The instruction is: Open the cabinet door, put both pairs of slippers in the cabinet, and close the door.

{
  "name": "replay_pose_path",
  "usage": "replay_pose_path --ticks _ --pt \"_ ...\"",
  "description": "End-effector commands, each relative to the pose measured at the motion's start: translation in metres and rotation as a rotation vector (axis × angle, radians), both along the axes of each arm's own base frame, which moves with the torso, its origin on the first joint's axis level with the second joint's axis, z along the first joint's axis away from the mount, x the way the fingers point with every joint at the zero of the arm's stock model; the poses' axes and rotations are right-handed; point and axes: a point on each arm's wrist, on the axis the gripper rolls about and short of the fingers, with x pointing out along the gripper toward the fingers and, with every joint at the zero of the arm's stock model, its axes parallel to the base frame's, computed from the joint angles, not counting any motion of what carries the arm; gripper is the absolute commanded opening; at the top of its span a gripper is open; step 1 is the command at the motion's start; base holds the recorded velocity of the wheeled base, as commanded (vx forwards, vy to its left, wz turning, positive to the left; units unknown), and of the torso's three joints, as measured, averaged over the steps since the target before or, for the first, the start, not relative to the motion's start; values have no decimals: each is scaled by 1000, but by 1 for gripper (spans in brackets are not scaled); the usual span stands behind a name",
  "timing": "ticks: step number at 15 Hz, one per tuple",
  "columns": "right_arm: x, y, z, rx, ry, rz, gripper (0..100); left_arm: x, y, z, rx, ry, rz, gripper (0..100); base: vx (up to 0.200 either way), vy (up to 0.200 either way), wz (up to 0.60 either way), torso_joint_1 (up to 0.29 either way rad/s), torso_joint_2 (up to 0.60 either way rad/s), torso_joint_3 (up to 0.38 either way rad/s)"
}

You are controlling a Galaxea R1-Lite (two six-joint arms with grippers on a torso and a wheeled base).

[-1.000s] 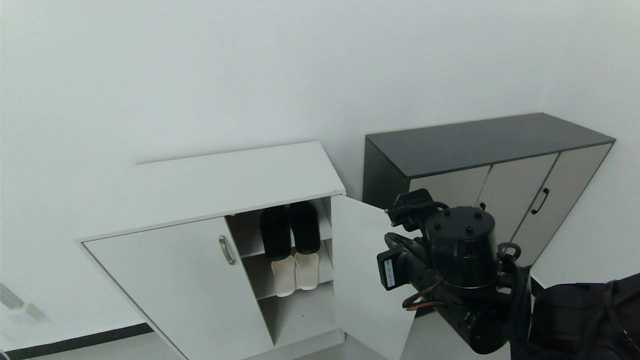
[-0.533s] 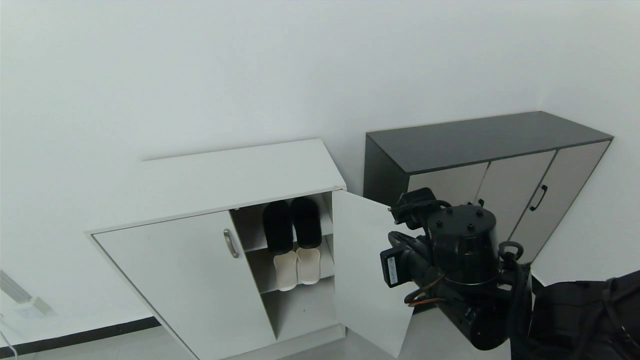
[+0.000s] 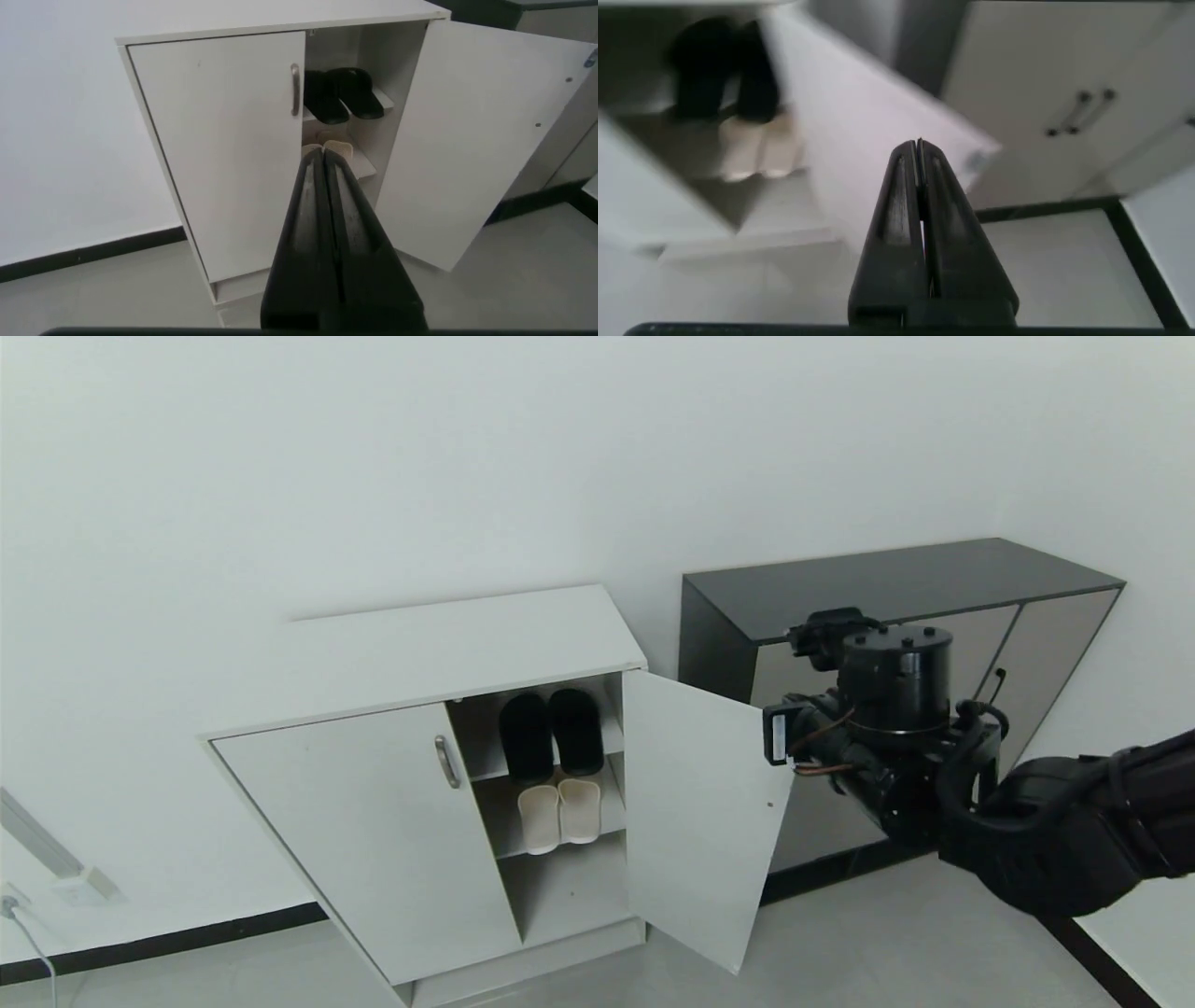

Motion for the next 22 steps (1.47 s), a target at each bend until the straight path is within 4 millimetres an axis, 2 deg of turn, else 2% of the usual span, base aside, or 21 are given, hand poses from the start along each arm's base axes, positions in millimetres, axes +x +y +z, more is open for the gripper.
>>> replay_pose_path --ticks 1,7,8,11,14,22 --pt "29 -11 3 12 -12 -65 0 0 0 0 -1 0 0 0 0 0 0 0 0 0" --pt "78 -19 1 14 18 -96 0 0 0 0 -1 0 2 0 0 0 0 0 0 0" --pt "91 -20 0 32 15 -87 0 0 0 0 -1 0 0 0 0 0 0 0 0 0" --pt "110 -22 9 41 11 -98 0 0 0 0 -1 0 0 0 0 0 0 0 0 0" --pt "116 -20 8 71 50 -78 0 0 0 0 -1 0 2 0 0 0 0 0 0 0" --pt "128 -21 -17 107 141 -66 0 0 0 0 -1 0 0 0 0 0 0 0 0 0"
